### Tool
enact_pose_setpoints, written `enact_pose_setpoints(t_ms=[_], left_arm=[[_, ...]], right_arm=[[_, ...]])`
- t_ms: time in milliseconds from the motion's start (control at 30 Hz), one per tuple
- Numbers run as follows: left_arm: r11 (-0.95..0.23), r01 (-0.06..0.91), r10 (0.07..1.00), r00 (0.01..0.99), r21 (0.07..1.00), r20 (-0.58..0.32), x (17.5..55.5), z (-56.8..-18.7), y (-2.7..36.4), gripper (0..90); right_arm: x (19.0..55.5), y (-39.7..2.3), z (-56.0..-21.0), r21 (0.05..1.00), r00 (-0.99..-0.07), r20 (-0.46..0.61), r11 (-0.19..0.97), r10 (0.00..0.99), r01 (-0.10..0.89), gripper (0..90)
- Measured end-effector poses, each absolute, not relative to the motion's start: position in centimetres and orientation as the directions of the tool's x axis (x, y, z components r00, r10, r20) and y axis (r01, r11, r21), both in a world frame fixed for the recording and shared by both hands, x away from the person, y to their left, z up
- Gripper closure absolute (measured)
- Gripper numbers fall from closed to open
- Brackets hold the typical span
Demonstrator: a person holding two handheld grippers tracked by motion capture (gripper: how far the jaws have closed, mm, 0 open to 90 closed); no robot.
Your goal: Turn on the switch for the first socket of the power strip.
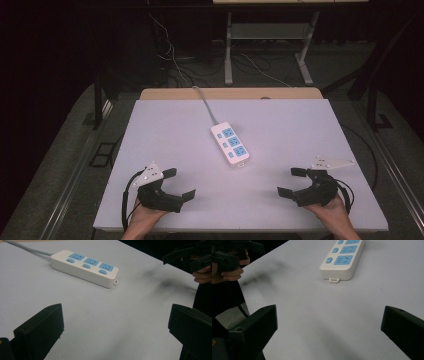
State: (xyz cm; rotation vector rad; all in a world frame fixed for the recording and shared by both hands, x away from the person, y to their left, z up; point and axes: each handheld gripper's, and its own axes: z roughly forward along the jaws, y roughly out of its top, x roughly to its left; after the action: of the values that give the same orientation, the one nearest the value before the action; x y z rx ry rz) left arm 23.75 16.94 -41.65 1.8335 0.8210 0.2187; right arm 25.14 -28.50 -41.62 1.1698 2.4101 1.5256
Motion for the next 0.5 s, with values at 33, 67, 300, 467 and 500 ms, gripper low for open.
enact_pose_setpoints(t_ms=[33,67,300,467,500], left_arm=[[-0.201,0.431,0.625,0.748,0.880,-0.224,23.76,-41.65,16.93,0.0],[-0.201,0.431,0.624,0.749,0.880,-0.224,23.76,-41.67,16.92,0.0],[-0.205,0.431,0.621,0.751,0.879,-0.224,23.74,-41.65,16.91,0.0],[-0.215,0.432,0.617,0.755,0.876,-0.221,23.76,-41.67,16.82,0.0],[-0.215,0.433,0.616,0.755,0.875,-0.222,23.75,-41.67,16.79,0.0]], right_arm=[[25.11,-28.44,-41.62,0.794,-0.711,0.330,0.225,0.621,0.564,0.1],[25.11,-28.44,-41.62,0.794,-0.711,0.330,0.225,0.621,0.564,0.1],[24.93,-28.35,-41.64,0.793,-0.716,0.334,0.228,0.613,0.565,0.1],[24.88,-28.29,-41.65,0.792,-0.716,0.336,0.228,0.612,0.567,0.1],[24.88,-28.29,-41.65,0.792,-0.716,0.336,0.228,0.612,0.567,0.1]])
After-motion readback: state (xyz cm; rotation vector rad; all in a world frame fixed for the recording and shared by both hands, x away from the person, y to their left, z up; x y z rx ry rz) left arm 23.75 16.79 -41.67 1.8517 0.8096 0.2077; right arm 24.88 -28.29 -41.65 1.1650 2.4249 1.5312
